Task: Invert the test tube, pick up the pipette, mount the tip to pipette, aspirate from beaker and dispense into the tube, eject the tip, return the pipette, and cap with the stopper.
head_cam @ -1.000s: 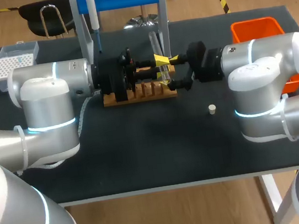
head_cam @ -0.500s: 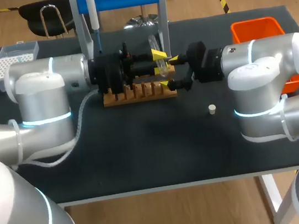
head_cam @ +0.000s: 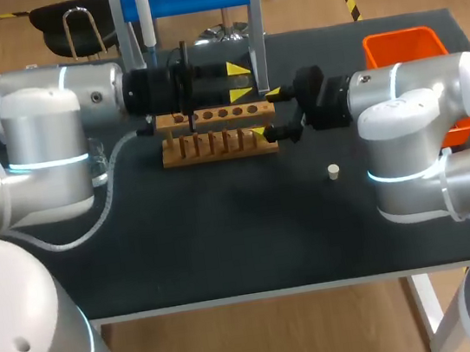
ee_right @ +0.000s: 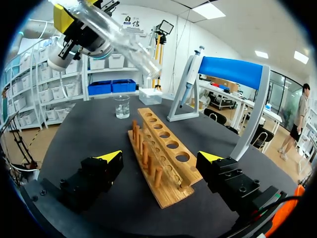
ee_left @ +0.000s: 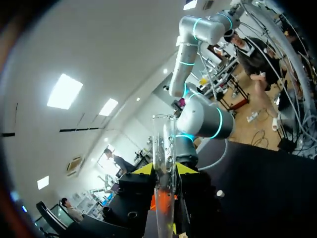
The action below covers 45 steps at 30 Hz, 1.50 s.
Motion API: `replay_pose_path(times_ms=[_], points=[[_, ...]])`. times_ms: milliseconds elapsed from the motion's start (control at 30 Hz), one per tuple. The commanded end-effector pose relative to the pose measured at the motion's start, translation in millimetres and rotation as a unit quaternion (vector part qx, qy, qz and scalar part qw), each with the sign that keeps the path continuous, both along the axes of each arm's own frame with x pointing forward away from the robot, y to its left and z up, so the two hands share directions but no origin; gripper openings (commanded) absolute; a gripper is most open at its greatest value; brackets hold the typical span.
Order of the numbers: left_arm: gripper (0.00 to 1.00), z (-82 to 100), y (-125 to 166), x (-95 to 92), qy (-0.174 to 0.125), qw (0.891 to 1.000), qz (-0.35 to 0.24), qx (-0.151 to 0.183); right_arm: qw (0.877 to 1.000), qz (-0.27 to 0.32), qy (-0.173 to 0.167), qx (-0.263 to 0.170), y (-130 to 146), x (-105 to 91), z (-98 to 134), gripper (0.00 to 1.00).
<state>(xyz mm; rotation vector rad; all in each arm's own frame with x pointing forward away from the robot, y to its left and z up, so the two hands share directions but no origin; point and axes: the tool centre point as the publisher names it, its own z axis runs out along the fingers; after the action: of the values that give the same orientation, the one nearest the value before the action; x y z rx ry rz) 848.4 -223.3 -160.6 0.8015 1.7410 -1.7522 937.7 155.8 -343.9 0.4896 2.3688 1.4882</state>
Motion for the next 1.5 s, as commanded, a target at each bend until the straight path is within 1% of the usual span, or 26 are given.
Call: replay_pose_path(times_ms=[33, 67, 167, 233, 267, 300, 333, 367, 433, 467, 500, 533, 567, 633, 733, 833, 867, 967, 1133, 1200, 1300, 1367, 1500], points=[[0.00, 2.3, 4, 7.8, 0.039, 0.999, -0.004, 0.008, 1.000, -0.001, 0.000, 0.000, 0, -0.5, 0, 1.00], [0.00, 4.8, 8, 12.5, 0.061, 0.998, -0.007, 0.004, 1.000, -0.001, 0.000, 0.000, 0, -0.5, 0, 1.00], [0.00, 16.0, 21, 27.7, 0.112, 0.994, 0.003, -0.002, 1.000, -0.001, 0.000, 0.000, 0, -0.5, 0, 1.00], [0.00, 22.6, 27, 37.0, 0.139, 0.990, 0.012, -0.001, 1.000, -0.001, 0.000, 0.000, 0, -0.5, 0, 1.00], [0.00, 24.4, 30, 42.2, 0.158, 0.987, 0.016, -0.002, 1.000, -0.001, 0.000, 0.000, 0, -0.5, 0, 1.00], [0.00, 26.2, 32, 46.5, 0.166, 0.986, 0.024, 0.001, 1.000, -0.001, 0.000, 0.000, 0, -0.5, 0, 1.00], [0.00, 27.8, 34, 50.7, 0.181, 0.983, 0.029, -0.002, 1.000, -0.001, 0.000, 0.000, 0, -0.5, 0, 1.00], [0.00, 28.3, 36, 56.4, 0.206, 0.978, 0.040, -0.006, 1.000, -0.001, 0.000, 0.000, 0, -0.5, 0, 1.00], [0.00, 29.6, 37, 63.6, 0.236, 0.970, 0.049, -0.014, 1.000, -0.001, 0.000, 0.000, 0, -0.5, 0, 1.00], [0.00, 29.1, 36, 66.1, 0.247, 0.967, 0.058, -0.014, 1.000, -0.001, 0.000, 0.000, 0, -0.5, 0, 1.00], [0.00, 29.1, 36, 69.4, 0.259, 0.964, 0.058, -0.023, 1.000, -0.001, 0.000, 0.000, 0, -0.5, 0, 1.00], [0.00, 27.9, 35, 72.9, 0.276, 0.959, 0.065, -0.023, 1.000, -0.001, 0.000, 0.000, 0, -0.5, 0, 1.00], [0.00, 27.1, 34, 75.7, 0.282, 0.956, 0.071, -0.033, 1.000, -0.001, 0.000, 0.000, 0, -0.5, 0, 1.00], [0.00, 24.9, 32, 81.3, 0.302, 0.950, 0.077, -0.035, 1.000, -0.001, 0.000, 0.000, 0, -0.5, 0, 1.00], [0.00, 21.4, 29, 84.6, 0.323, 0.941, 0.091, -0.047, 1.000, -0.001, 0.000, 0.000, 0, -0.5, 0, 1.00], [0.00, 18.3, 27, 87.2, 0.333, 0.936, 0.101, -0.052, 1.000, -0.001, 0.000, 0.000, 0, -0.5, 0, 1.00], [0.00, 17.4, 26, 88.0, 0.334, 0.935, 0.109, -0.050, 1.000, -0.001, 0.000, 0.000, 0, -0.5, 0, 1.00], [0.00, 14.3, 24, 91.3, 0.332, 0.936, 0.108, -0.049, 1.000, -0.001, 0.000, 0.000, 0, -0.5, 0, 1.00], [0.00, 7.0, 19, 96.6, 0.350, 0.929, 0.106, -0.047, 1.000, -0.001, 0.000, 0.000, 0, -0.5, 0, 1.00], [0.00, 5.5, 19, 99.0, 0.352, 0.929, 0.107, -0.046, 1.000, -0.001, 0.000, 0.000, 0, -0.5, 0, 1.00], [0.00, 1.1, 19, 103.7, 0.361, 0.925, 0.104, -0.050, 1.000, -0.001, 0.000, 0.000, 0, -0.5, 0, 1.00], [0.00, -2.2, 18, 105.5, 0.362, 0.925, 0.106, -0.045, 1.000, -0.001, 0.000, 0.000, 0, -0.5, 0, 1.00], [0.00, -8.8, 19, 110.0, 0.365, 0.924, 0.101, -0.048, 1.000, -0.001, 0.000, 0.000, 0, -0.5, 0, 1.00]])
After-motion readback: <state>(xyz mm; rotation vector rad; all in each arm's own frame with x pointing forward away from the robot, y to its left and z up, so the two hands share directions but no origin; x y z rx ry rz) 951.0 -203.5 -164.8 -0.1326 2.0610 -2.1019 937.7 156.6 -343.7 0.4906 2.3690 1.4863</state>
